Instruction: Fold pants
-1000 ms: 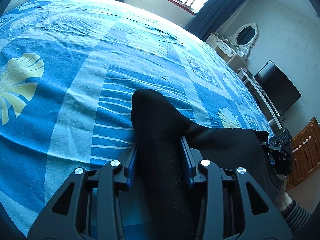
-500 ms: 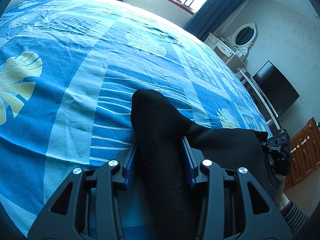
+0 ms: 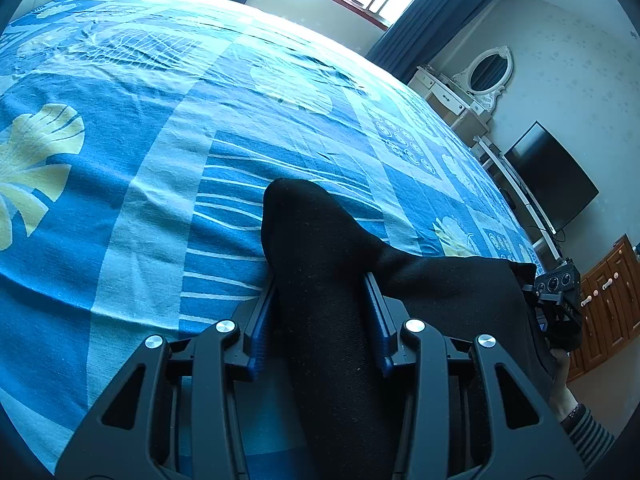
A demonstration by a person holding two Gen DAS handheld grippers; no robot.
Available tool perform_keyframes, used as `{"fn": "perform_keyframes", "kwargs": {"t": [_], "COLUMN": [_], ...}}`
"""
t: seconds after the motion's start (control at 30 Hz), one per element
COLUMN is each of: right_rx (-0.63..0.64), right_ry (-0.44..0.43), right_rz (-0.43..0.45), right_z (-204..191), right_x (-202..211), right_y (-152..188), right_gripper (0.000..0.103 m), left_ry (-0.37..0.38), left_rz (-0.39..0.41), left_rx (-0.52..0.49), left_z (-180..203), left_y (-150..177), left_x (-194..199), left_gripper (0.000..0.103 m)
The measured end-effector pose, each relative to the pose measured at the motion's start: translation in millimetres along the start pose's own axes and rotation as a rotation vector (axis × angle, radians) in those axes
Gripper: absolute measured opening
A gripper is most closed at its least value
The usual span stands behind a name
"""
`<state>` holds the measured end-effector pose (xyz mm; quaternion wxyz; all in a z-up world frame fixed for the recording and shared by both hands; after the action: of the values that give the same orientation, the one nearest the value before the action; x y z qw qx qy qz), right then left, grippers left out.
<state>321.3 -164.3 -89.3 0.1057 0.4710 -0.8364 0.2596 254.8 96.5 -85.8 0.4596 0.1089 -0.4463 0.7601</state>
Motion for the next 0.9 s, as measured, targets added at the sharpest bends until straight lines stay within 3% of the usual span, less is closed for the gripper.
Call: {"fn": "perform_keyframes", "kwargs": {"t": [0.07, 0.17, 0.2, 0.3, 0.4, 0.53, 0.67, 0.77, 0.9], "right_rx": [-0.003, -0.013, -0.023, -0.112, -0.163, -0.139, -0.104, -0.144, -0.161], "right_ry": [-0.010, -0.047, -0.071, -0.091, -0.083, 0.058, 0.158, 0.150, 0.138], "right_rz": [-0.001, -0.004, -0.009, 0.030, 0.115, 0.133, 0.101, 0.097, 0.107], "right_z": [-0.2, -1.8, -2.5, -1.7, -6.7, -12.4, -12.6, -7.9, -10.8], "right_x": [0.4, 2.7, 3.7, 15.9, 42.4, 80.4, 111.1, 127.1, 133.6], "right_y": [-0.6, -2.6, -3.9, -6.5, -1.7, 14.4, 41.5, 59.5, 70.5], "right_gripper": [0.035, 0.041, 0.044, 0.061, 0.078, 0.082, 0.084, 0.084, 0.085], "left_ry": [0.011, 0.087, 0.119, 0.152, 0.192, 0.200, 0.126, 0.080, 0.084], "left_rz": [0.000, 0.001, -0.006, 0.015, 0.060, 0.053, 0.029, 0.009, -0.007], "left_rx": [0.003, 0.024, 0.030, 0.078, 0.161, 0.256, 0.205, 0.163, 0.158], "left_z": [-0.1, -0.9, -0.5, 1.1, -2.2, -6.8, 6.2, 18.2, 23.5], "left_y": [-0.2, -0.8, -0.5, 4.4, 12.4, 34.2, 58.5, 76.6, 90.7], "left_x": [-0.2, 3.9, 6.4, 24.6, 45.7, 64.0, 76.9, 82.1, 85.9], "left_gripper": [0.042, 0.060, 0.071, 0.090, 0.094, 0.097, 0.097, 0.097, 0.097]}}
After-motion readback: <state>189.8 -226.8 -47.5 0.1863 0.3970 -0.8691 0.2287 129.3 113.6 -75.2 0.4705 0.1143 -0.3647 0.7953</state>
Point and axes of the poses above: each gripper's, at about its wrist camera, not at the fingertips, and x roughly against the way its jaws point, z to its right, y to its underside, the point moved 3 cm from there along -x, roughly the way its jaws point, and after that the axes turned 8 degrees about y, right-handed, at the moved point
